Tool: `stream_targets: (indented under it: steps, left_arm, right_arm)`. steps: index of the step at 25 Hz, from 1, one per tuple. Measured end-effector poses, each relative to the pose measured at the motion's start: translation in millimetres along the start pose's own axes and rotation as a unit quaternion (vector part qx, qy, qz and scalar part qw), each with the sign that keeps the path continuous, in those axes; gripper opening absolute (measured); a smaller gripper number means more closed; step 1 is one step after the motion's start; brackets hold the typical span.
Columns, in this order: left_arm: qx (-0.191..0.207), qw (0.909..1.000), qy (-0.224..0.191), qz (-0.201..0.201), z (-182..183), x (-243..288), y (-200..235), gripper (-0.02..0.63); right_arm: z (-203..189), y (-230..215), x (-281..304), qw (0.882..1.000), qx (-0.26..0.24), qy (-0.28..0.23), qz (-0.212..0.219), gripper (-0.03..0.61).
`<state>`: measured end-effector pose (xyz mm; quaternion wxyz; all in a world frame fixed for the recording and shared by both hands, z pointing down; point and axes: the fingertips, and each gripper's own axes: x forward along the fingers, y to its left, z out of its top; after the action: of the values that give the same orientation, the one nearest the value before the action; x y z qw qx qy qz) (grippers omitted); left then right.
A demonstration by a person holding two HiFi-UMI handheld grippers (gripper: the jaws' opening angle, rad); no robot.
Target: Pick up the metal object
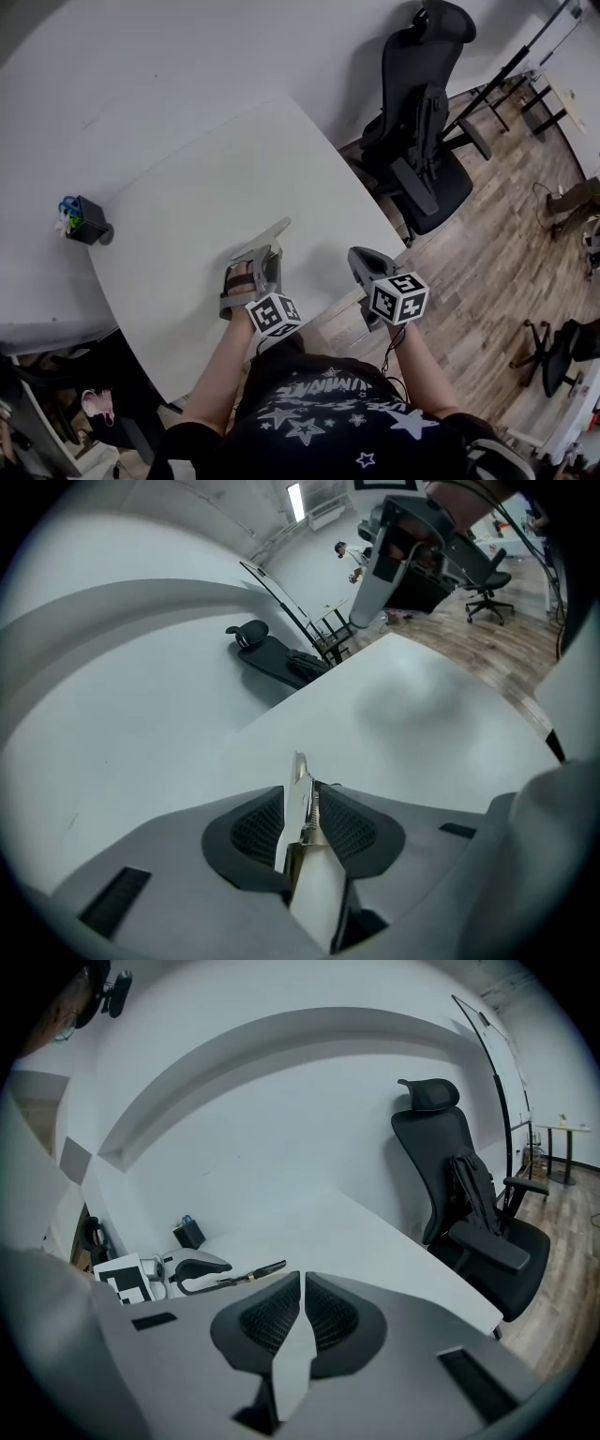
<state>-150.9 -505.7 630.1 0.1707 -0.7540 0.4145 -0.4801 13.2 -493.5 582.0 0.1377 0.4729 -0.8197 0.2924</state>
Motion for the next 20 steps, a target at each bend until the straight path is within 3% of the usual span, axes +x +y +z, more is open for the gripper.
stream_targets:
  steps: [5, 11, 20]
  left_arm:
    - [0.039, 0.9987, 0.022, 0.023, -5, 1, -4, 0.052]
    - [0.085, 0.9957, 0.022, 0.031, 1, -2, 4, 0.029]
    - [0.021, 0.9988, 0.001, 0.044, 25, -31, 15, 0.028]
  right_arm:
    - [-5, -2, -3, 1.0, 0.003, 0.0, 0.001, 0.049]
    - [-4, -5, -11, 1.0, 0.004, -0.002, 0.005, 0.049]
    - [-7, -8, -41, 1.0, 0.002, -0.018, 0.015, 0.049]
